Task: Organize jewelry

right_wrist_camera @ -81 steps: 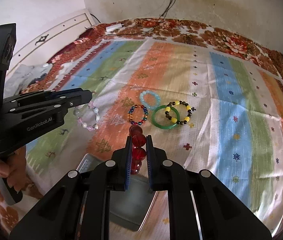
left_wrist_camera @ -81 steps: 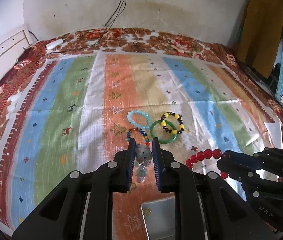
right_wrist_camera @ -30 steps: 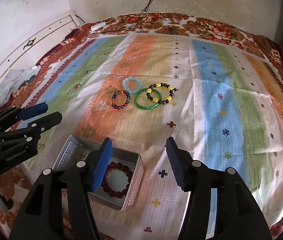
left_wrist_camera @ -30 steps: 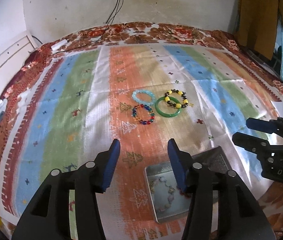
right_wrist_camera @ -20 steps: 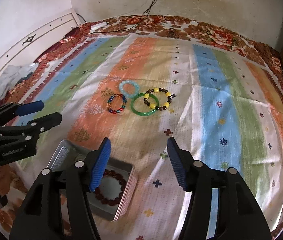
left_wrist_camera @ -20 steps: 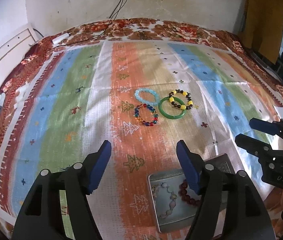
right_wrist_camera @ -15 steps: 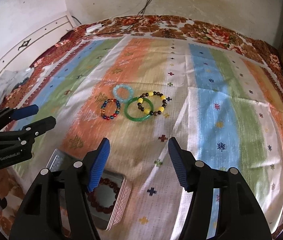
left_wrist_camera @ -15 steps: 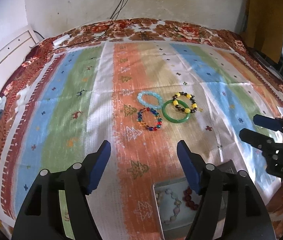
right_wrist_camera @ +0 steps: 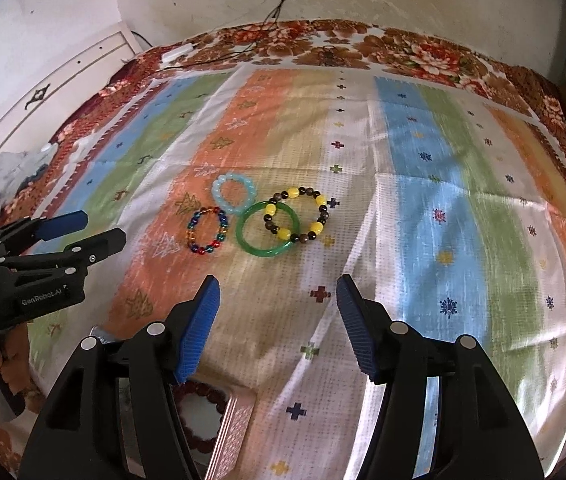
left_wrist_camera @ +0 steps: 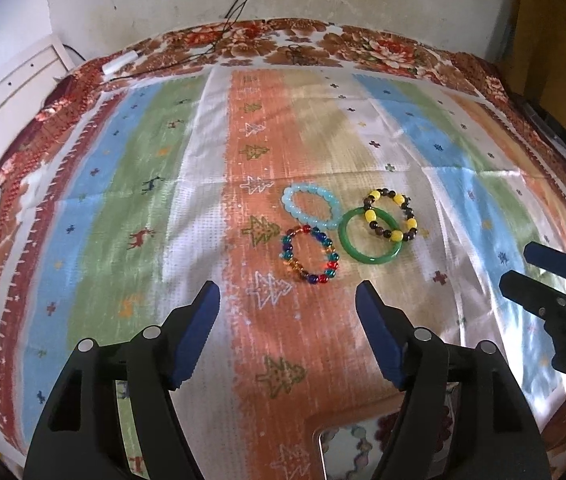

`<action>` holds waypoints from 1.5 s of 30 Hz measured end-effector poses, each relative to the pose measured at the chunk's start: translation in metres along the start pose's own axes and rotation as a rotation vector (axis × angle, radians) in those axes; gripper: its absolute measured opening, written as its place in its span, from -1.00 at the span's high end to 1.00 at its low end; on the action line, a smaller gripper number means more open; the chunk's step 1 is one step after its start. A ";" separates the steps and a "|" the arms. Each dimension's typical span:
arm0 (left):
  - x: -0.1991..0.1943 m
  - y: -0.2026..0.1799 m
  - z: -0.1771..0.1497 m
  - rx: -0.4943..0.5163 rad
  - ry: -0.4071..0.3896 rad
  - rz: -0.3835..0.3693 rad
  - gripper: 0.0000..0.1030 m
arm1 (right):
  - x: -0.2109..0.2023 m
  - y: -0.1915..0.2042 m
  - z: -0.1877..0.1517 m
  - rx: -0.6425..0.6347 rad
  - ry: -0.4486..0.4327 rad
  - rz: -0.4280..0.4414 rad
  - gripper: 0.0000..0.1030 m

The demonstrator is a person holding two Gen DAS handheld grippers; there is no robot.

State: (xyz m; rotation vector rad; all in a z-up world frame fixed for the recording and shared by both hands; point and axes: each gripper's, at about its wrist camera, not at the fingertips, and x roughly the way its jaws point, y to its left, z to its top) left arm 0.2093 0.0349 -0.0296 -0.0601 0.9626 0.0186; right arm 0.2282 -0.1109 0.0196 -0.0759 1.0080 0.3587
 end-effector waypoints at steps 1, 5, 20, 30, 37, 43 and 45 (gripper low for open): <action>0.003 0.000 0.002 0.002 0.003 0.003 -0.36 | 0.003 -0.002 0.002 0.006 0.003 -0.002 -0.17; 0.012 0.001 0.009 0.005 0.015 0.001 -0.36 | 0.011 -0.008 0.008 0.030 0.013 -0.001 -0.17; 0.044 0.001 0.030 0.047 0.063 0.012 -0.36 | 0.051 -0.023 0.034 0.081 0.069 -0.048 -0.17; 0.074 0.008 0.040 0.042 0.119 -0.002 -0.36 | 0.079 -0.027 0.053 0.082 0.103 -0.069 -0.17; 0.093 0.007 0.044 0.042 0.162 -0.016 -0.36 | 0.096 -0.033 0.062 0.101 0.119 -0.087 -0.17; 0.110 0.006 0.042 0.050 0.197 -0.011 -0.36 | 0.120 -0.041 0.067 0.112 0.150 -0.101 -0.17; 0.116 0.007 0.042 0.054 0.208 -0.007 -0.36 | 0.127 -0.041 0.067 0.107 0.158 -0.109 -0.17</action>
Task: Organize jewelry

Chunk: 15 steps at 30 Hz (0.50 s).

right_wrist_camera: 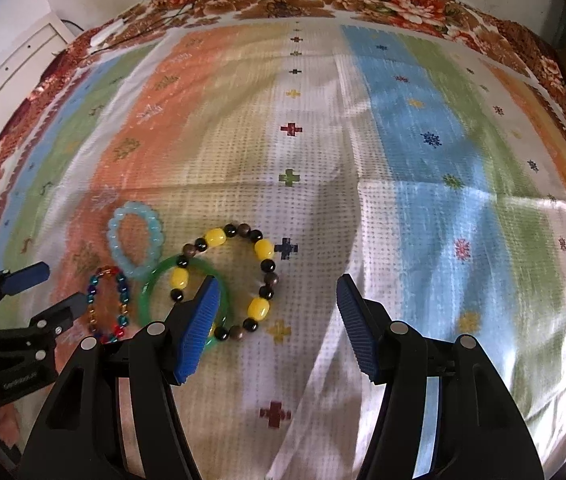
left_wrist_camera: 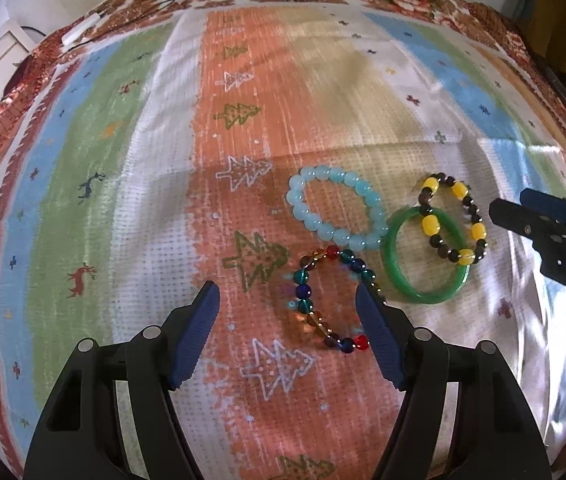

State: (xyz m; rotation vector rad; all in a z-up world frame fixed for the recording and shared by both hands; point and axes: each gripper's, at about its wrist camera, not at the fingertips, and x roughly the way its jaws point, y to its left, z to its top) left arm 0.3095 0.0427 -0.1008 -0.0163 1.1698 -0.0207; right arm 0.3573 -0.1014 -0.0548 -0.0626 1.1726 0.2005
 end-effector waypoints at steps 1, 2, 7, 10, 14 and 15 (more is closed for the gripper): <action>0.002 0.000 0.000 0.001 0.005 0.002 -0.36 | 0.004 0.000 0.001 0.000 0.005 -0.004 -0.17; 0.004 0.001 0.000 0.001 0.009 0.003 -0.36 | 0.008 0.000 0.002 0.001 0.013 -0.004 -0.17; 0.014 0.001 0.003 -0.006 0.026 0.015 -0.36 | 0.019 0.000 0.005 0.006 0.034 -0.009 -0.17; 0.018 0.002 0.004 -0.009 0.032 0.010 -0.36 | 0.025 0.002 0.005 0.004 0.049 -0.011 -0.17; 0.026 0.001 0.000 0.007 0.044 0.018 -0.36 | 0.032 0.001 0.004 0.001 0.060 -0.017 -0.17; 0.027 0.000 -0.001 0.013 0.042 0.022 -0.36 | 0.034 0.001 0.005 0.001 0.063 -0.020 -0.17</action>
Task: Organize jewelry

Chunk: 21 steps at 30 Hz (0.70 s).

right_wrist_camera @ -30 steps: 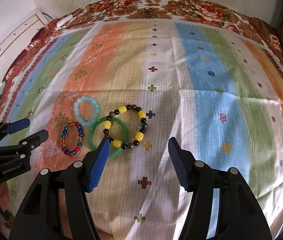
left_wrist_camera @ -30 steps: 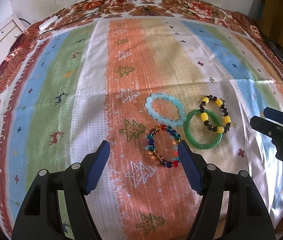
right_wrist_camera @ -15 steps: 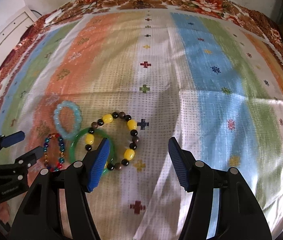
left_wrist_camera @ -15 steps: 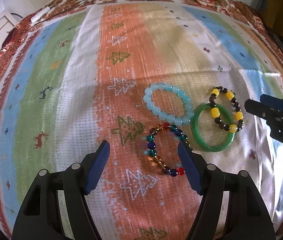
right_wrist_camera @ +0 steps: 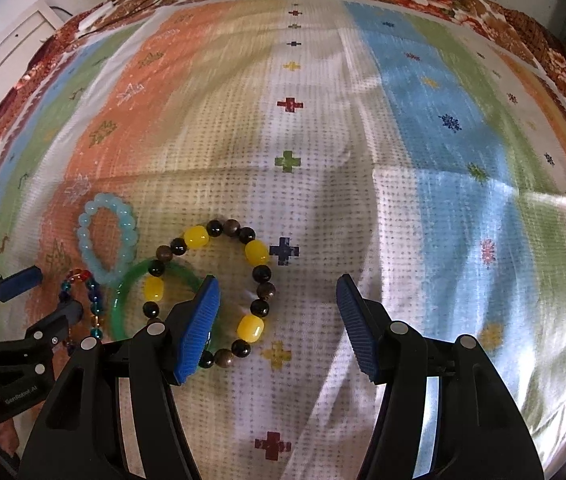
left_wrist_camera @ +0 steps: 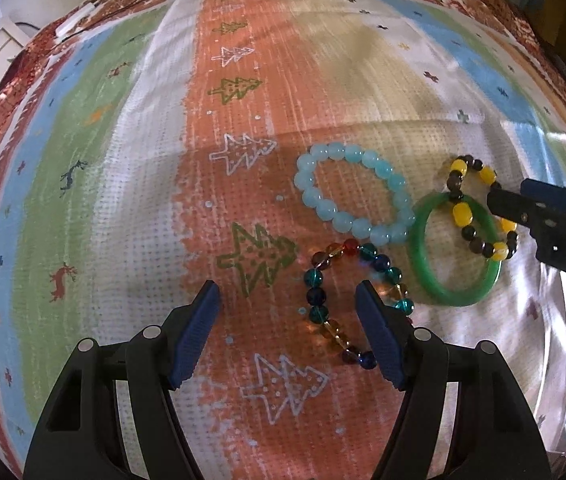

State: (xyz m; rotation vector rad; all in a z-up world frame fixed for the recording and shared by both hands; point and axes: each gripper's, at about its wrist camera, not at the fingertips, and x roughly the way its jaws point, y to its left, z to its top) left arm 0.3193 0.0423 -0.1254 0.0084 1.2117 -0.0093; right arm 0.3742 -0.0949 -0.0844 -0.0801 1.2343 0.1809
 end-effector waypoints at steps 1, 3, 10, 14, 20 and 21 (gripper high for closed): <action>0.000 0.000 0.000 0.002 -0.001 0.001 -0.36 | 0.002 0.001 0.002 -0.003 -0.001 -0.003 -0.17; 0.000 0.001 -0.001 0.000 -0.002 -0.002 -0.36 | 0.004 0.001 0.004 0.001 -0.003 -0.003 -0.17; 0.002 -0.002 -0.001 0.029 -0.006 0.016 -0.36 | 0.007 0.003 0.002 -0.016 -0.004 -0.017 -0.17; 0.002 -0.004 -0.002 0.031 -0.014 0.018 -0.36 | 0.008 0.004 0.002 -0.019 -0.004 -0.020 -0.17; 0.000 -0.007 -0.004 0.053 -0.024 0.013 0.06 | 0.008 0.006 -0.001 -0.033 0.002 -0.026 0.00; 0.000 -0.008 -0.004 0.051 -0.023 -0.001 0.27 | 0.008 0.007 -0.001 -0.048 0.008 -0.018 0.20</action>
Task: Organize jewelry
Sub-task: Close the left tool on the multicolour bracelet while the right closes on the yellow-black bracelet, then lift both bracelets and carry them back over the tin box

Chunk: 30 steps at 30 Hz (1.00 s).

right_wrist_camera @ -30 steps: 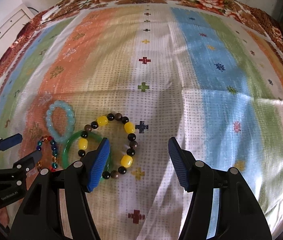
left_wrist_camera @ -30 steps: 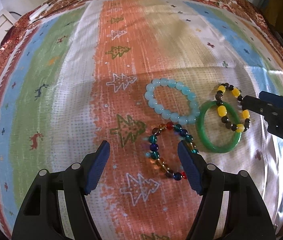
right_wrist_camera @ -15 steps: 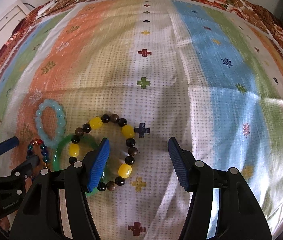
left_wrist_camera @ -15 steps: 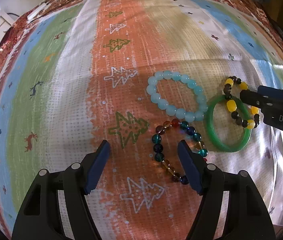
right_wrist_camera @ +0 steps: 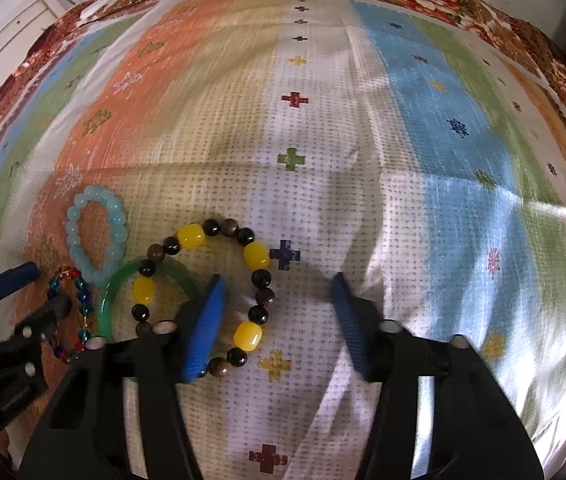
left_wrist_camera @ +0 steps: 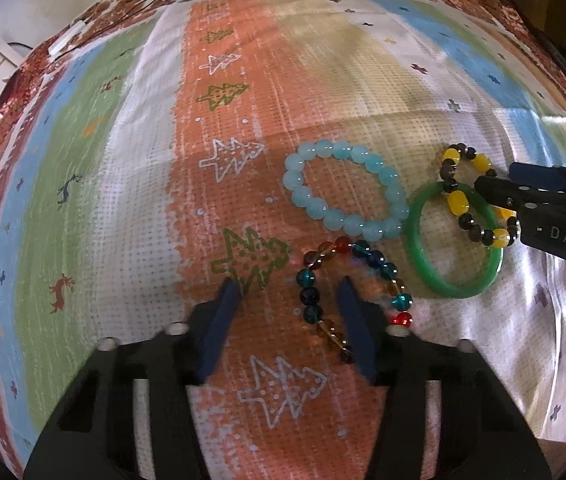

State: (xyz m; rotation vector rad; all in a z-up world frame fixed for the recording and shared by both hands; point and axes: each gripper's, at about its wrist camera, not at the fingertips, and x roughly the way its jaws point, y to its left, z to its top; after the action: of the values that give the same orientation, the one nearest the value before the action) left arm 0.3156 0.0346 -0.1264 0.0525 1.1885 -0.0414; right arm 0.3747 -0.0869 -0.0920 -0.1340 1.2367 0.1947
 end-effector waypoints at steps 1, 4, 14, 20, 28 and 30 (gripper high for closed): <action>0.000 0.000 0.000 -0.003 0.001 -0.009 0.39 | 0.000 0.001 0.000 -0.012 0.003 0.009 0.45; 0.002 0.001 0.002 -0.002 0.003 -0.012 0.81 | 0.000 0.003 -0.002 -0.034 0.017 0.034 0.77; -0.010 0.010 0.001 -0.037 -0.007 -0.018 0.82 | -0.017 0.005 -0.014 -0.068 -0.017 0.011 0.80; -0.028 0.011 0.001 -0.063 -0.043 -0.022 0.82 | -0.037 0.007 -0.021 -0.073 -0.042 0.026 0.80; -0.051 0.013 -0.004 -0.091 -0.089 -0.034 0.82 | -0.065 0.013 -0.030 -0.086 -0.089 0.050 0.80; -0.057 0.014 -0.004 -0.098 -0.102 -0.042 0.82 | -0.071 0.016 -0.030 -0.091 -0.103 0.054 0.80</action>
State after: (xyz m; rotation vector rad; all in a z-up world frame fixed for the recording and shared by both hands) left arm 0.2917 0.0490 -0.0745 -0.0599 1.0880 -0.0225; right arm 0.3212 -0.0832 -0.0347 -0.1680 1.1302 0.3012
